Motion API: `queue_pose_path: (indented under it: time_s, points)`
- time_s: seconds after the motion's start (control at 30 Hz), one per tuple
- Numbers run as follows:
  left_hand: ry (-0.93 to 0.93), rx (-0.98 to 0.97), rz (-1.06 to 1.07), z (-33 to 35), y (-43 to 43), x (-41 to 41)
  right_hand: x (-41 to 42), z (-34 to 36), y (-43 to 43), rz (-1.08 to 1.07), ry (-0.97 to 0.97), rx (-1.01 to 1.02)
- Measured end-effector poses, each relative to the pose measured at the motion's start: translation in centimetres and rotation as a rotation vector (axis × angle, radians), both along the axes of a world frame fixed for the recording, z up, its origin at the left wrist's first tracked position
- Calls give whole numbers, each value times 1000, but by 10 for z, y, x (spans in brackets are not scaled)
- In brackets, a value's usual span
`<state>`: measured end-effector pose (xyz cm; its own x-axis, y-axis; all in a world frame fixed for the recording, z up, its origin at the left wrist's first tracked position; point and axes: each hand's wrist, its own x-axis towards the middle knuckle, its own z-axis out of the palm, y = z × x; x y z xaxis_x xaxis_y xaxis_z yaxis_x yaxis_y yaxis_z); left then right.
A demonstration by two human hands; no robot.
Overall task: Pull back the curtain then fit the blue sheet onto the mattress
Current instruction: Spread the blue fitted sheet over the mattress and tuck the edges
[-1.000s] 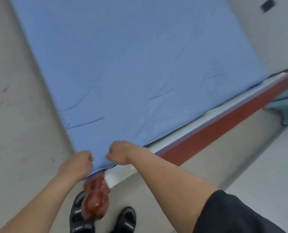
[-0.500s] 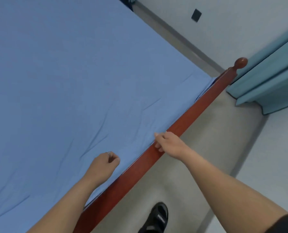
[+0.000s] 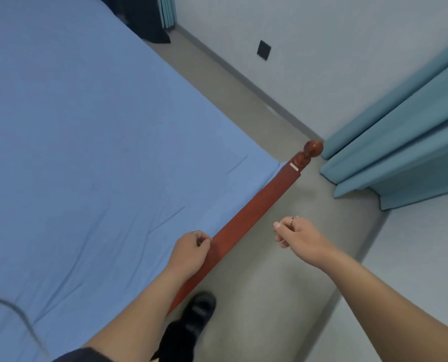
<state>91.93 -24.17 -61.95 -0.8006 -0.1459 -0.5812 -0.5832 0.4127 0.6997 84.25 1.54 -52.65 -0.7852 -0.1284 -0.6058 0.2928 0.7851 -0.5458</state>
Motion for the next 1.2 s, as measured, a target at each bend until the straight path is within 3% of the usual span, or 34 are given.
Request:
queue_pose_path:
  time_s: [0.2,0.43,0.63,0.73,0.83,0.93,1.03,1.2]
  points:
    - [-33,50,-52,-77,59,-170,-153,-31,65,-87,112,61]
    - [-197,138,-57,-134,138,-292,-329,-81,115,-54,190,49]
    - [-351,268,-35,-158,200,-364,-475,-153,167,-15,25,19]
    - [-405,238,-78,-188,229,-394,-527,-227,177,236,-90,64]
    - [-331,140,-166,-214,242,-416,-537,-305,164,575,-213,106]
    - [-371,175,-105,-234,246,-433,-529,-370,149,709,-305,162]
    - [-426,281,-104,-239,250,-436,-531,-398,139,597,-552,189]
    - [-421,268,-171,-245,268,-441,-537,-428,149,329,-925,262]
